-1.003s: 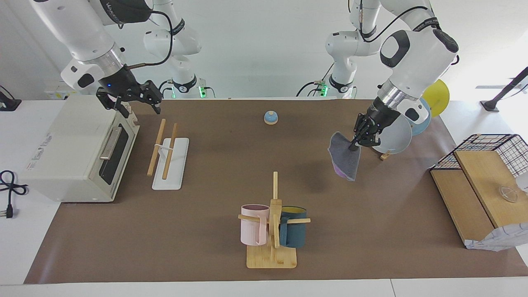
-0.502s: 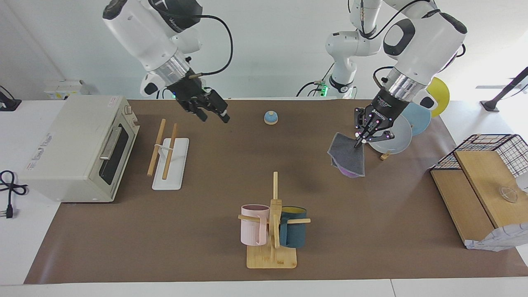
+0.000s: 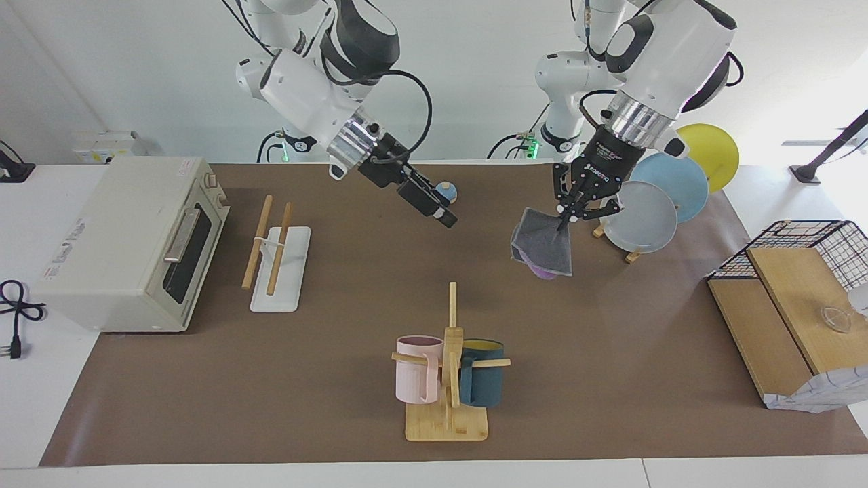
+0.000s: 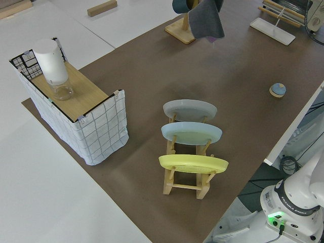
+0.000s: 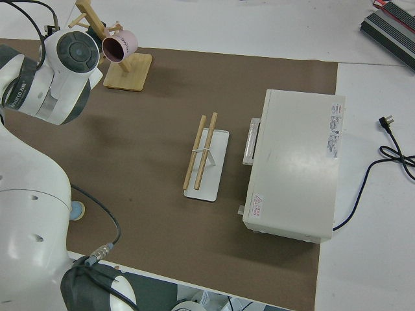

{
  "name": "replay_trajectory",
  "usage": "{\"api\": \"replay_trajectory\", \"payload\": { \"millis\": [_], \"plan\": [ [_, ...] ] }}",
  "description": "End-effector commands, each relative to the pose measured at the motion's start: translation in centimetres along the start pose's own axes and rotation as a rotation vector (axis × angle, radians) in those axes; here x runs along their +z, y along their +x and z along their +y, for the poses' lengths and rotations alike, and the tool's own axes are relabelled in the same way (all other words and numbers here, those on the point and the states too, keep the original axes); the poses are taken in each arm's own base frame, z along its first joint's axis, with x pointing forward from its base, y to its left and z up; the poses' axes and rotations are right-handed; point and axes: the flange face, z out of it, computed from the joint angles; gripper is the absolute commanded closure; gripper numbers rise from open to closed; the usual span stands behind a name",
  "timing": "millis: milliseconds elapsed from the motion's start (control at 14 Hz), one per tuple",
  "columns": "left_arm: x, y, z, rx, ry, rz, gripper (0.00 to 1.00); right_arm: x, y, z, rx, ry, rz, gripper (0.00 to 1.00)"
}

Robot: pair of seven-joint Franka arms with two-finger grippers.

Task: Fold towel and hang on rack
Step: 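Hold the towel with the left gripper while the right gripper grasps it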

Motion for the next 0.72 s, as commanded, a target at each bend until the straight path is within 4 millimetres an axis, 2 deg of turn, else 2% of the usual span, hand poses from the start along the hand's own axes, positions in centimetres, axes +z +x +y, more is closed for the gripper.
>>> {"api": "replay_trajectory", "payload": {
  "millis": [0, 72, 143, 573, 645],
  "plan": [
    [-0.9, -0.2, -1.0, -0.056, -0.003, -0.022, 1.0, 3.8, -2.0, 2.4, 0.141, 0.067, -0.041, 0.0],
    [-0.8, -0.3, -1.3, -0.077, 0.003, -0.03, 1.0, 5.3, -2.5, 3.2, 0.139, 0.077, -0.029, 0.0],
    [-0.7, -0.4, -1.5, -0.091, 0.007, -0.033, 1.0, 6.2, -2.4, 3.3, 0.14, 0.08, -0.023, 0.0],
    [-0.4, -0.1, -2.0, -0.153, 0.013, -0.023, 1.0, 7.2, -2.5, 2.5, 0.139, 0.111, -0.021, 0.0],
    [-0.5, -0.1, -2.0, -0.164, 0.009, -0.029, 1.0, 8.1, -2.1, 2.5, 0.141, 0.107, -0.017, 0.0]
  ]
}}
